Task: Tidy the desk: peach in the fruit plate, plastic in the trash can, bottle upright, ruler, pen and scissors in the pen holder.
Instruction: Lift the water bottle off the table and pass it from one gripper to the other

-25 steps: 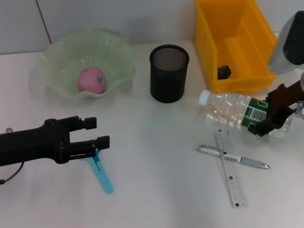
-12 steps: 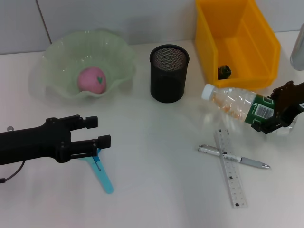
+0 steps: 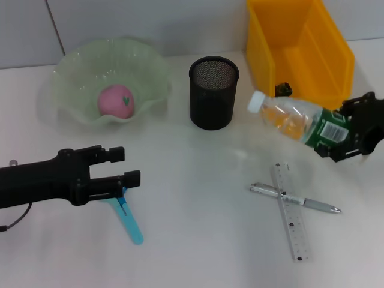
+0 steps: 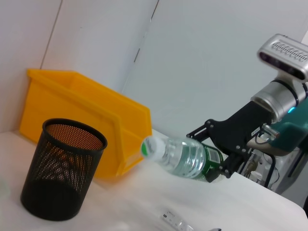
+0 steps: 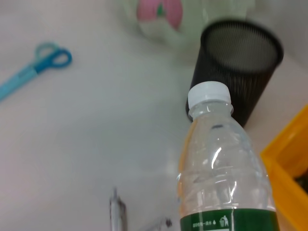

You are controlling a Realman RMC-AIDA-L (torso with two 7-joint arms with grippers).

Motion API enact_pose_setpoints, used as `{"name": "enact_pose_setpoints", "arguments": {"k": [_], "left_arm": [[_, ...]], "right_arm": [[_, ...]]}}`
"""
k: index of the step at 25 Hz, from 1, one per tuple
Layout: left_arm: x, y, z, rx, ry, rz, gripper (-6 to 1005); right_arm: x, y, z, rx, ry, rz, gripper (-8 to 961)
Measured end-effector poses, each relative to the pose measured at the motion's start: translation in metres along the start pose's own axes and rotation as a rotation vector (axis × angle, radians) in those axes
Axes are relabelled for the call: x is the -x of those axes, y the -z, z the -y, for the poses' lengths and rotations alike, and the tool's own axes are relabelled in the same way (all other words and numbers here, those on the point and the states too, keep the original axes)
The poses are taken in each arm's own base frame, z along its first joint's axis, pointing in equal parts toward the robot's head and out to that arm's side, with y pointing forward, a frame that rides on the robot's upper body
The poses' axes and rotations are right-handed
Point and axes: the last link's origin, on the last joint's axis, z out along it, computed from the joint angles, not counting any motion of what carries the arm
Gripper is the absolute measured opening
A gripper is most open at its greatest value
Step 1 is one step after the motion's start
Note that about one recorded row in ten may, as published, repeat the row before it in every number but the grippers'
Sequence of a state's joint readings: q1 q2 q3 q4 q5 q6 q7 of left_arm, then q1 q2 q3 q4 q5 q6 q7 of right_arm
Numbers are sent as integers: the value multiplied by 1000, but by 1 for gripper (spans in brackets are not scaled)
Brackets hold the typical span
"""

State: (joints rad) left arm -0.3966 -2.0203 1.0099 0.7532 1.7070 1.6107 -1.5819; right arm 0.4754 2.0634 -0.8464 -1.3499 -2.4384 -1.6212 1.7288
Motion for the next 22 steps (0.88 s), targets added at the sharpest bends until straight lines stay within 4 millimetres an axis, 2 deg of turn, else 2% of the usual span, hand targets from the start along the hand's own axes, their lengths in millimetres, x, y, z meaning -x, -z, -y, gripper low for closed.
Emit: {"name": "enact_pose_setpoints", "arguments": {"k": [6,11,12,14,16,20,21,22], "left_arm": [[-6,-1,1,-5,1,-45,784],[-13,-10,0,4,0,-79,784],[-14,-11,0,7,0,-85,784],[-18,-12,0,8,-1,-107,784],[-25,-13,1,0,-6,-157,784],[-33,-8,2,-16,-10,-232,784],[-35,-6,3,-22,-13,-256,784],[-35,-6,3,-22,-13,-256,784]], "right_arm": [[5,11,-7,8,44,192,781],[16,7,-13,32,79,343,781],[22,2,-15,56,85,414,781],[25,-1,-17,70,88,448,782],[32,-17,-20,114,83,552,782],[36,-32,-23,148,78,591,782],[39,-42,-26,170,74,615,782],[39,-42,-26,170,74,615,782]]}}
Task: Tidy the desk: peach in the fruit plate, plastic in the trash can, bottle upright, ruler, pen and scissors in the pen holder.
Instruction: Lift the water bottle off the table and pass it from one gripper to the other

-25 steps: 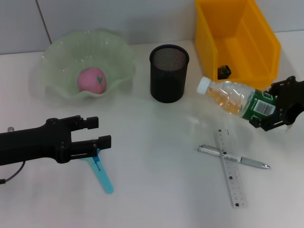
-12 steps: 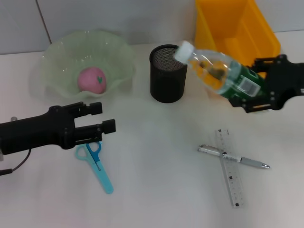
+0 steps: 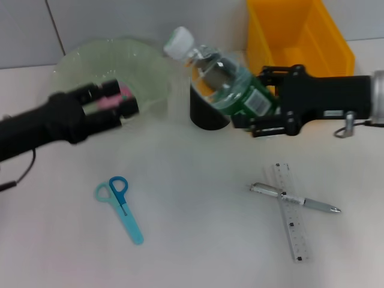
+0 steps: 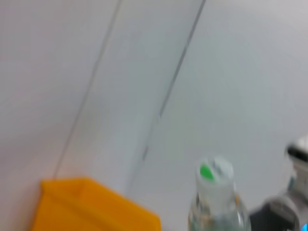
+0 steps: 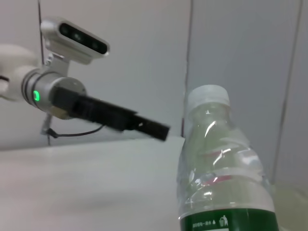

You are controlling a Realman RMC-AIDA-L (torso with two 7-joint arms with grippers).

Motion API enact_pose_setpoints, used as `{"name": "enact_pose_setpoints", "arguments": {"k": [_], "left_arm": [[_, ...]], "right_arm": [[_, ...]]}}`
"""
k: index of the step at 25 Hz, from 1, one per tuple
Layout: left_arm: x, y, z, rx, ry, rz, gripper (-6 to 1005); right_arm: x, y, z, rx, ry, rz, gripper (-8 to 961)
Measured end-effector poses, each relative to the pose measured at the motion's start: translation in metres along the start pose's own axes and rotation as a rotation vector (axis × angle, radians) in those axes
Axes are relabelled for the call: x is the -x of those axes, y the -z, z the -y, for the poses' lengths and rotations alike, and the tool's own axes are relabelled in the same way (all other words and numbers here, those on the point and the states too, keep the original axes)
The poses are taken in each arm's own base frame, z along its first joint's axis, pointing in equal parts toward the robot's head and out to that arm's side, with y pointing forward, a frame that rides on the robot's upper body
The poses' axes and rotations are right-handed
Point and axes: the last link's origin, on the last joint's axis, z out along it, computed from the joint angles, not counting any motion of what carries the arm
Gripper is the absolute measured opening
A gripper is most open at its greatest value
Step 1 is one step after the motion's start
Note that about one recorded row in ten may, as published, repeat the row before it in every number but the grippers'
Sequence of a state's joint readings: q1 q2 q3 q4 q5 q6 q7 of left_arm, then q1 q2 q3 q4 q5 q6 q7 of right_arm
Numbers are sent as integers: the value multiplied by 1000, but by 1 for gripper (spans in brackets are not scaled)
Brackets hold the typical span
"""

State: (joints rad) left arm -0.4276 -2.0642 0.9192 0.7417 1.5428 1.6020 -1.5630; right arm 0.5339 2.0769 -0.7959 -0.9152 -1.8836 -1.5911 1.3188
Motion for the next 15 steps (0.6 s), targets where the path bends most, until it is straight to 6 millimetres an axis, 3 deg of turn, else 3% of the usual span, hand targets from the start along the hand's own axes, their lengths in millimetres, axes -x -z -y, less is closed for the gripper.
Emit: {"name": "enact_pose_setpoints", "arguments": {"k": [9,15], "left_arm": [[-7,3,6,-41,8,-252,784],[0,-7,4,-25,6,-267,784]], "right_arm": [[-11,-36,-8,20,-31,146,783],[-16,-48,-14,19,-47,190,784]]}}
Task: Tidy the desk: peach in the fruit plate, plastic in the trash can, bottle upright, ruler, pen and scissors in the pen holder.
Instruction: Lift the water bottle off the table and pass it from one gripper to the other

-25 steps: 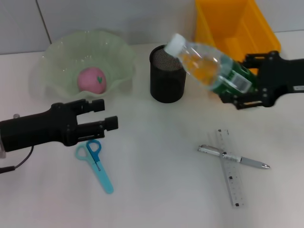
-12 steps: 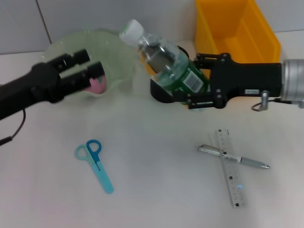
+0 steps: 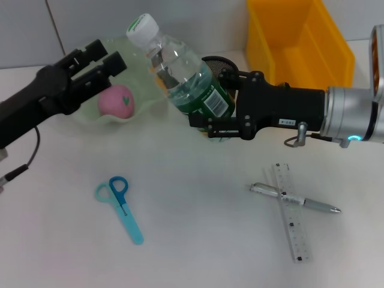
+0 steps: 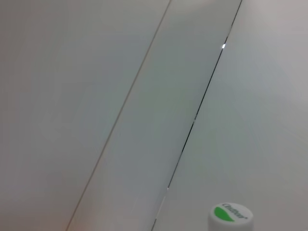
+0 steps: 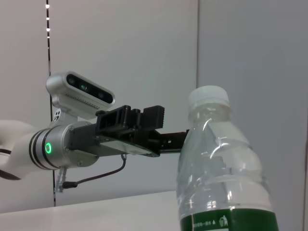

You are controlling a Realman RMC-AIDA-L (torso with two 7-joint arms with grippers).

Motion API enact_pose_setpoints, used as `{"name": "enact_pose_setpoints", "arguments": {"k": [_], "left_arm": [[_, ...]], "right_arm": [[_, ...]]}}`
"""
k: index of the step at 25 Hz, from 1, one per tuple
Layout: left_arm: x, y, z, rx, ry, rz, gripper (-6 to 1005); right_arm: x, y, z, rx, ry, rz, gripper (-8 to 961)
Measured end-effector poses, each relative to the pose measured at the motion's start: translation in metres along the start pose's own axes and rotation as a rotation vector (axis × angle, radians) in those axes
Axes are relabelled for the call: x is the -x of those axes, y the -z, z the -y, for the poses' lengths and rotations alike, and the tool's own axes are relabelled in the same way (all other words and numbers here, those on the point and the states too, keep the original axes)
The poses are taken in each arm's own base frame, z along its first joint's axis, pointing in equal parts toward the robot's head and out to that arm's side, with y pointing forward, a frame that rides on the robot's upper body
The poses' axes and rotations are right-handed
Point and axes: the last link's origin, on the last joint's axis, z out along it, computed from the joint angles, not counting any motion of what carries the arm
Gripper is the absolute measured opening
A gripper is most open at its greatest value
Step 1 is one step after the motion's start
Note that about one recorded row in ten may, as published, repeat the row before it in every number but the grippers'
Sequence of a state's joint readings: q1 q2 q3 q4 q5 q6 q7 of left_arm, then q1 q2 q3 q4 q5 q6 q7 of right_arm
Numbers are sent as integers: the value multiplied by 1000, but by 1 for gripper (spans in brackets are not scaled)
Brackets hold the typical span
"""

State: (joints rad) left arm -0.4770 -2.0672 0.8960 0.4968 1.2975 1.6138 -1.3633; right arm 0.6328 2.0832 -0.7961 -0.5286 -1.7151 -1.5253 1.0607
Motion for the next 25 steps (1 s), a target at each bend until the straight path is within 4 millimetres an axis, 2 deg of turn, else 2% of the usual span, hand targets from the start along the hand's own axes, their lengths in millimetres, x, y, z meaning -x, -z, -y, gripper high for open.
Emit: {"name": "enact_pose_setpoints", "arguments": {"k": [5,7,13,25], "left_arm": [[5,-4,-1,9,-14,-2,784],[11,-13,-4,35,-23,-18,783],[13,-20,-7,51,-38,-45,783],[13,-23,-8,58,-42,-65,783]], "right_arm": [[-6,-7,-4,8,-15,1,784],[-9,-10,-6,13,-21,3,785],[-11,-12,-9,4,-24,27,785],[-15,-17,-15,20,-38,44,786]]}}
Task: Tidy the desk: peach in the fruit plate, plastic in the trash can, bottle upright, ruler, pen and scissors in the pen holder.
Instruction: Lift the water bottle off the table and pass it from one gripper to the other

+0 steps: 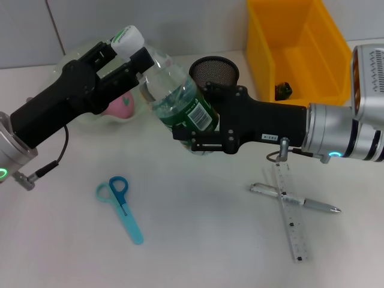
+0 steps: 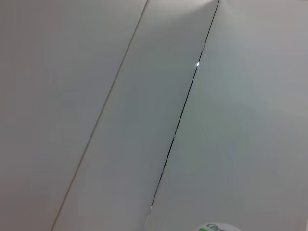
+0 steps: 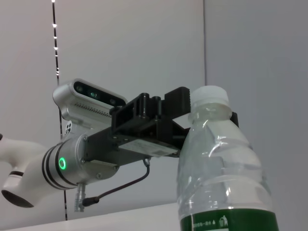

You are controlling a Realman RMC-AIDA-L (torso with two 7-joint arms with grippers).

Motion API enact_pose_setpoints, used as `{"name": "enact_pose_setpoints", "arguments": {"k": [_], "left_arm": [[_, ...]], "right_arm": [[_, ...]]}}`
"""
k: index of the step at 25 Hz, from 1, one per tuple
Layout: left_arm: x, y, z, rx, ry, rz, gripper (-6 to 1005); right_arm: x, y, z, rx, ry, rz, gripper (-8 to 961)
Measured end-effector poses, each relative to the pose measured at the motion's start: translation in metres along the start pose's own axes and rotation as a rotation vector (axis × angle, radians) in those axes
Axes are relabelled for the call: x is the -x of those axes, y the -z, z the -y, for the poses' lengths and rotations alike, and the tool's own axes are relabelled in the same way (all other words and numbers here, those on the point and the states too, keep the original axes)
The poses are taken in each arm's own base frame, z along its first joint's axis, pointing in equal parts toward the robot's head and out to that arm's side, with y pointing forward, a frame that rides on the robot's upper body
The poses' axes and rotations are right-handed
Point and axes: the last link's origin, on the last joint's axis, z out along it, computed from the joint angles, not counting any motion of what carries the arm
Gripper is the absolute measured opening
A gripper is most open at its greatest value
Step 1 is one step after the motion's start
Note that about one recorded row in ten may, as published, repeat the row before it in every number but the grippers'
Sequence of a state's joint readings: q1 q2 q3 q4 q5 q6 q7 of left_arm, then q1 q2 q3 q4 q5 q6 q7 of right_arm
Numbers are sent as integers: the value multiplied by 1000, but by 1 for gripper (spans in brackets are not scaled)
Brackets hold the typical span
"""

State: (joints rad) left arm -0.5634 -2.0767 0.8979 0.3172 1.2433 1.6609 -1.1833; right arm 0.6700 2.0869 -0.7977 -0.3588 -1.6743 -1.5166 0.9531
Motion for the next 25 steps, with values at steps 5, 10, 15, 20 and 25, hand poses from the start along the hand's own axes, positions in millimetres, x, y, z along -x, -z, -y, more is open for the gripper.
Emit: {"name": "enact_pose_setpoints", "arguments": {"k": [5,10,15,20,25], "left_arm": [[4,-3,-1,-4,0,-11,783],[4,-3,-1,-4,-3,-11,783],[5,-2,-2,-4,0,-18,783],[4,-2,-3,0,1,-29,783],[5,0,-4,4,10,-39,776]], "right_arm": [[-1,-2,-2,7,2,3,787],[-2,-5,-4,16,1,6,787],[-2,-5,-4,15,1,7,788],[-1,-5,-3,7,18,17,788],[-3,-5,-5,-1,36,30,789]]}}
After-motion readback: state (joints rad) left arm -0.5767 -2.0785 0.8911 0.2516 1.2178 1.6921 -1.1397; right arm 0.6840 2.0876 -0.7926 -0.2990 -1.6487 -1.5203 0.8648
